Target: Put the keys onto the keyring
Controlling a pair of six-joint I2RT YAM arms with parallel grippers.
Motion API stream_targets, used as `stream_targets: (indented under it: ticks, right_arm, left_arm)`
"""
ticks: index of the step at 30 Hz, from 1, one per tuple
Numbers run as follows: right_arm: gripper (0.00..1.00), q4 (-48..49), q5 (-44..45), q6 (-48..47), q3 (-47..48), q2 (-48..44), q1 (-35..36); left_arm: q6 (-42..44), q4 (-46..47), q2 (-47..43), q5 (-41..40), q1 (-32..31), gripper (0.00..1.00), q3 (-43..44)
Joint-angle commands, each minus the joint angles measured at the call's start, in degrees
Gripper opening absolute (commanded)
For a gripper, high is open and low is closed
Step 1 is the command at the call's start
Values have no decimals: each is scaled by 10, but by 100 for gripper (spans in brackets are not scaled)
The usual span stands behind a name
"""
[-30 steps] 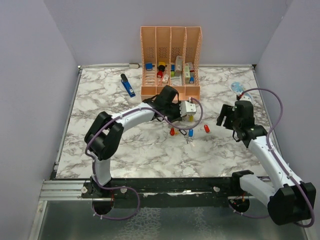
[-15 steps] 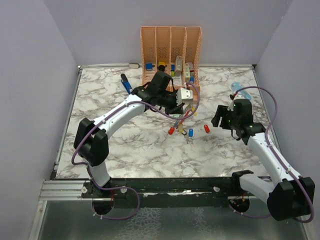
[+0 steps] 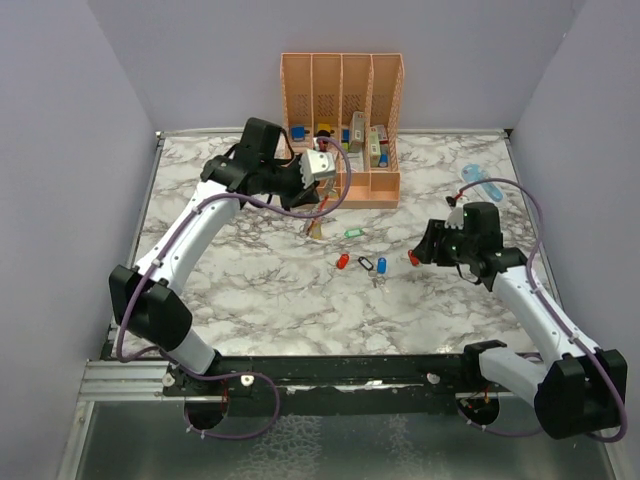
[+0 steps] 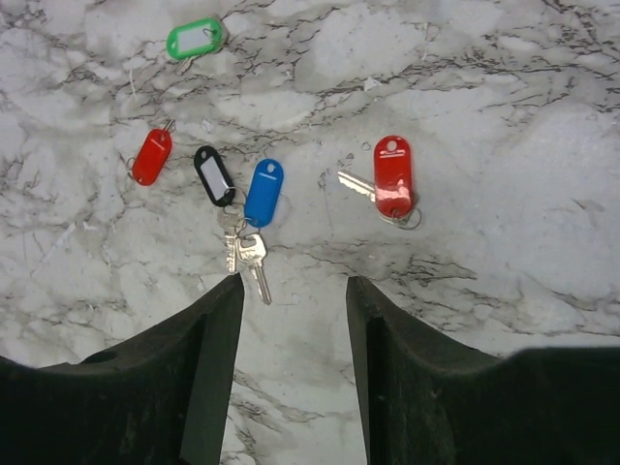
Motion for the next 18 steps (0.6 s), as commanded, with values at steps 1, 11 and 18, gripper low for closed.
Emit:
stream_targets:
  ticks: [1,11,18]
  right_arm:
    - [46,33,-48,29,-7,13,25]
    - [50,68,123,96,118,210,275]
    - [45,106,148,89,172,290,295]
  left_arm:
    - [35,-47,-35,8,28,0,-16]
    - [36,-18,-68,5,85,0,-71]
    - [36,-4,-78,0,101,0,-100]
